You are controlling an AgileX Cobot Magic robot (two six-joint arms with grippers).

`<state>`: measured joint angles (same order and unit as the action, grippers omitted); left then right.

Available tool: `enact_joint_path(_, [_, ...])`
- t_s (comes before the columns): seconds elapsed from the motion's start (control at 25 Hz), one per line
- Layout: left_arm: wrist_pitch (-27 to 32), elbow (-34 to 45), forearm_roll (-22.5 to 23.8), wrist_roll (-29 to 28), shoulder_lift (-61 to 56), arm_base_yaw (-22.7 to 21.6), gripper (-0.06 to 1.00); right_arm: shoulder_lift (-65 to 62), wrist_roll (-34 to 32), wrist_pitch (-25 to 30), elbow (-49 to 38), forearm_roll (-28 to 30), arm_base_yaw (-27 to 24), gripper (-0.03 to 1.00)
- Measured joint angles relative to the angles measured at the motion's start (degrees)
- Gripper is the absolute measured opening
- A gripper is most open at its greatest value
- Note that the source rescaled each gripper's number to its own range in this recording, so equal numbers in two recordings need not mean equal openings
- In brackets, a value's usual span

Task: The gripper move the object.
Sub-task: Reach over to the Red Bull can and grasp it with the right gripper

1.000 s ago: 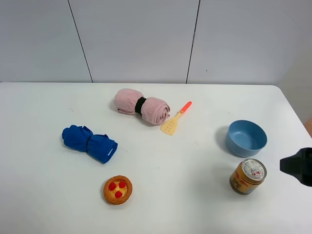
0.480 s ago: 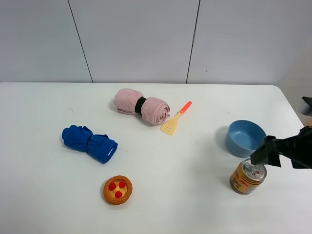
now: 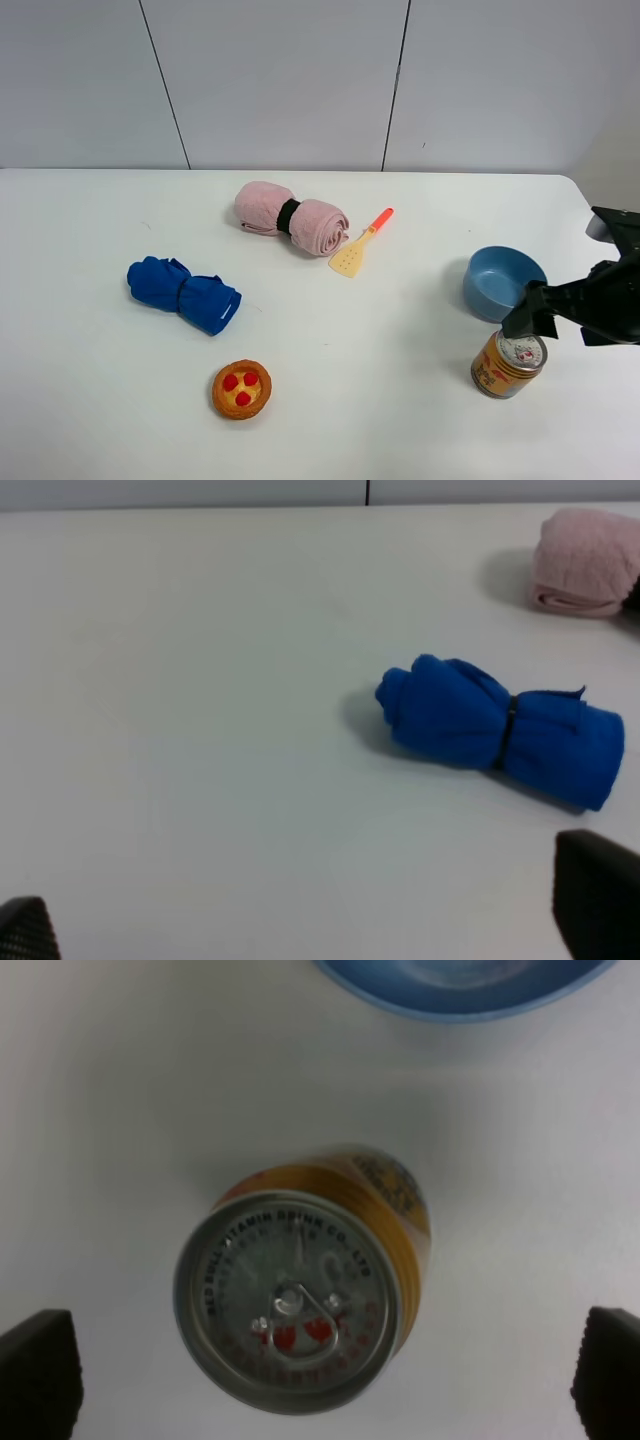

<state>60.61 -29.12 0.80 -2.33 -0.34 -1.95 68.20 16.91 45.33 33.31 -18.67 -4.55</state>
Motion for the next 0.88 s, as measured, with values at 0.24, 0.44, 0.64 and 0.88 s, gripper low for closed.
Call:
enact_joint_path(0.24, [0.0, 0.0, 0.0, 0.0, 0.0, 0.0, 1.0, 0.33, 0.06, 0.0, 0.0, -0.4, 0.0, 1.0])
enact_joint_path(0.44, [0.0, 0.0, 0.0, 0.0, 0.0, 0.0, 1.0, 0.37, 0.84, 0.57, 0.0, -2.33, 0.0, 1.0])
enact_joint_path(0.64, [0.0, 0.0, 0.0, 0.0, 0.0, 0.0, 1.0, 0.37, 1.6, 1.09, 0.13, -2.91, 0.0, 1.0])
enact_joint_path(0.88, [0.0, 0.0, 0.0, 0.0, 0.0, 0.0, 1.0, 1.24, 1.6, 1.79, 0.84, -2.91, 0.0, 1.0])
